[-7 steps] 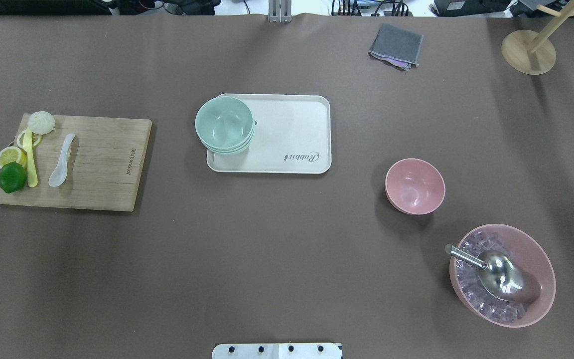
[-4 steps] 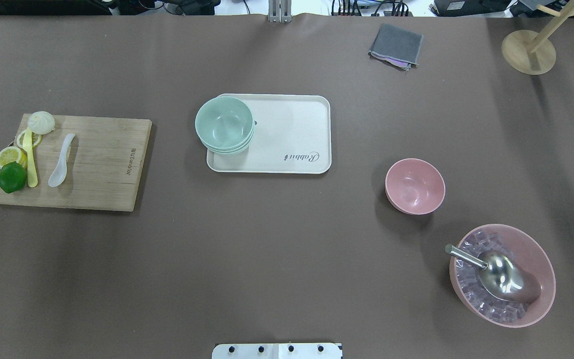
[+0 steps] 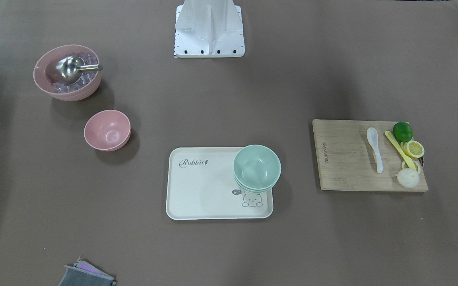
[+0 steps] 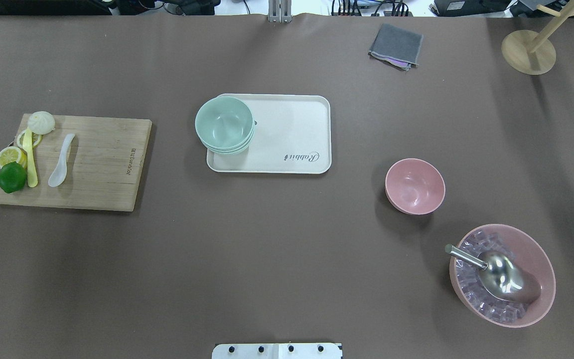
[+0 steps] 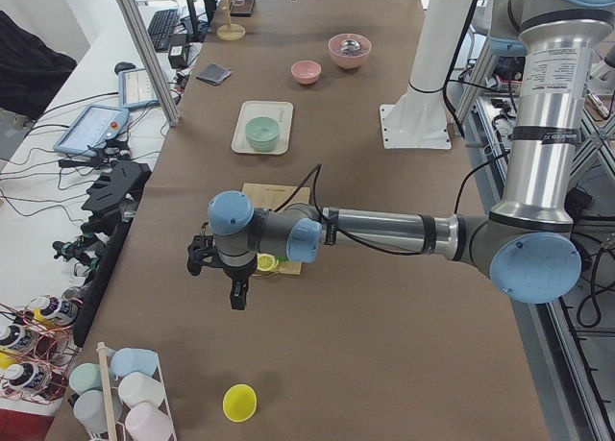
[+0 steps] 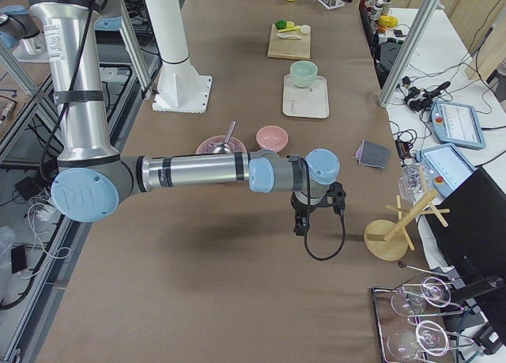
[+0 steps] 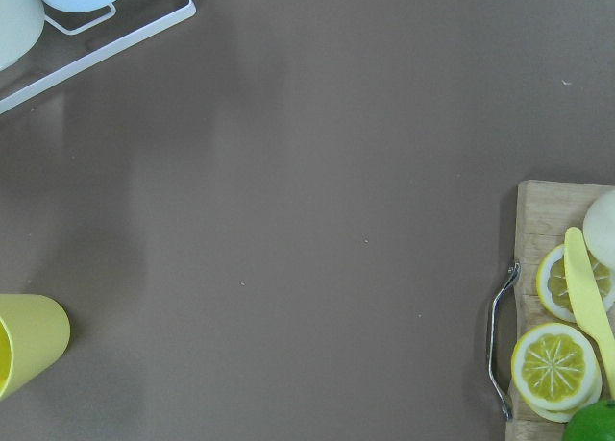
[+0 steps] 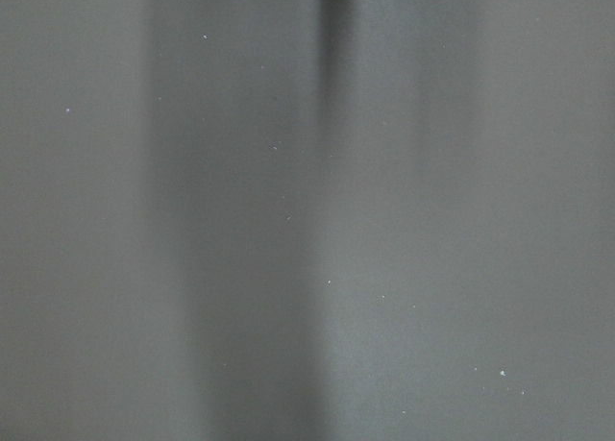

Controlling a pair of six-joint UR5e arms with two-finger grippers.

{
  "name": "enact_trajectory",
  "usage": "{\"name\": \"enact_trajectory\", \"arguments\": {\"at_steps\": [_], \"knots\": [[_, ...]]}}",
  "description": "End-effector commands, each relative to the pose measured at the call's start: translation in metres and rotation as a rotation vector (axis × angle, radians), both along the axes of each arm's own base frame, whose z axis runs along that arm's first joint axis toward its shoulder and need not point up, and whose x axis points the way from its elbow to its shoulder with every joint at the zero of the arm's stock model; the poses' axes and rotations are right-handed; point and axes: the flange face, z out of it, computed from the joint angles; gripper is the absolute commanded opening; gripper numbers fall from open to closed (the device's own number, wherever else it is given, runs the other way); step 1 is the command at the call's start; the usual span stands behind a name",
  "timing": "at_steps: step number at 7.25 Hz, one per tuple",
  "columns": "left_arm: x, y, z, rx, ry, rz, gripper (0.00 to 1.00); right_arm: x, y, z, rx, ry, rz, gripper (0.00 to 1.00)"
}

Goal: Stack pink bowl on green and place spoon

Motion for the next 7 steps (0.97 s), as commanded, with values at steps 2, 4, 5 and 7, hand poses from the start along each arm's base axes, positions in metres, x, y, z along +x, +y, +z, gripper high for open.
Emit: {"name": "enact_trajectory", "arguments": {"at_steps": [2,4,5,7], "knots": [[0.001,-0.003,-0.003,0.009,-0.003,0.003,0.98,0.000,-0.001,0.000,0.000,0.000,0.000,1.00],[0.000,-0.004,-0.005,0.010,-0.010,-0.001,0.98,0.000,-0.002,-0.002,0.003,0.000,0.000,1.00],[0.001,-0.005,-0.010,0.020,-0.001,0.002,0.98,-0.001,-0.007,-0.008,0.014,-0.002,0.000,1.00],[0.002,-0.006,-0.016,0.033,0.023,0.005,0.98,-0.009,-0.026,-0.037,0.012,-0.008,0.037,1.00]]}}
